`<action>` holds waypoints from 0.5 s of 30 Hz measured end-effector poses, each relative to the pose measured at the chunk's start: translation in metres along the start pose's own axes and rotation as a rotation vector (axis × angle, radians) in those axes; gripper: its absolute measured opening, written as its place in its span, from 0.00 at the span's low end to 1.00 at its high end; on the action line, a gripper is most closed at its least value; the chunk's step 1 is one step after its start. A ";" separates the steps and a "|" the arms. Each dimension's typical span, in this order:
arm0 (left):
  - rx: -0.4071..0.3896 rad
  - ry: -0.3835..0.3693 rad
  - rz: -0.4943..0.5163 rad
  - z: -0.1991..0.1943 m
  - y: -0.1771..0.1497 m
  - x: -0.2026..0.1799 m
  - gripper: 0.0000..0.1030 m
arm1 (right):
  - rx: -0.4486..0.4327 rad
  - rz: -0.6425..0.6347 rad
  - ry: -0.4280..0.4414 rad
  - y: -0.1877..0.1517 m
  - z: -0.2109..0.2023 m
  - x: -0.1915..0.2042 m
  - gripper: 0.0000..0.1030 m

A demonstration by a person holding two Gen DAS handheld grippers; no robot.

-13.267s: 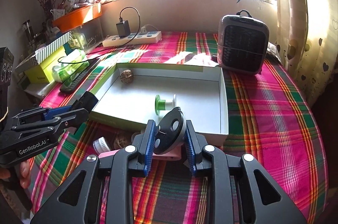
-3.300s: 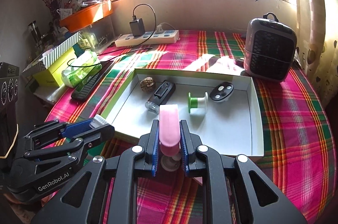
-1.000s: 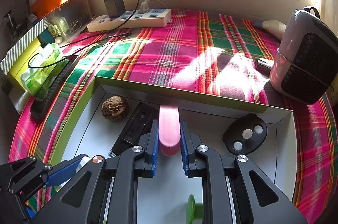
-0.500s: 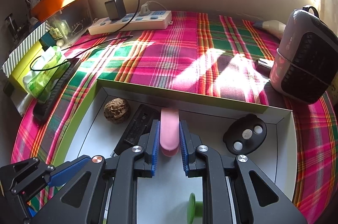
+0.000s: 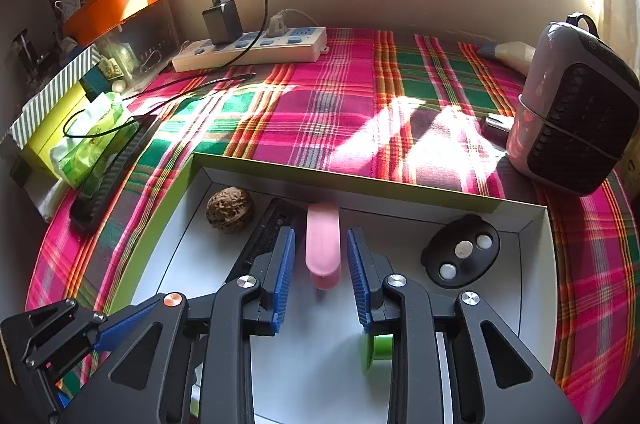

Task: Organize objects
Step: 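Open the left gripper to drop the jar while the right gripper releases the pink clip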

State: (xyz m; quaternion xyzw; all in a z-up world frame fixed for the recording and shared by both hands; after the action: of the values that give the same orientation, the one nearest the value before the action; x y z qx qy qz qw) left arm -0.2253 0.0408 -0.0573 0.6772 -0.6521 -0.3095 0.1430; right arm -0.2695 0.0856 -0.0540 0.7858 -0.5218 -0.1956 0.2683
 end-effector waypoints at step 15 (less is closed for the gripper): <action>-0.036 0.010 -0.004 -0.025 -0.006 -0.001 0.28 | -0.052 -0.001 -0.001 -0.007 -0.034 0.006 0.34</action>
State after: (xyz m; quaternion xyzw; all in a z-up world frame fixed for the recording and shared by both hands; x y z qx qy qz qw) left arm -0.2050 0.0371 -0.0415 0.6773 -0.6443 -0.3180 0.1580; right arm -0.2424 0.0895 -0.0322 0.7788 -0.5162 -0.2095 0.2884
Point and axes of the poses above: each gripper's, at about its wrist camera, not at the fingertips, and z roughly the way its jaws point, x to its left, y to its top, the point moved 10 cm from there along z, roughly the way its jaws point, and after that the axes turned 11 degrees about -z, right-handed, at the moved point
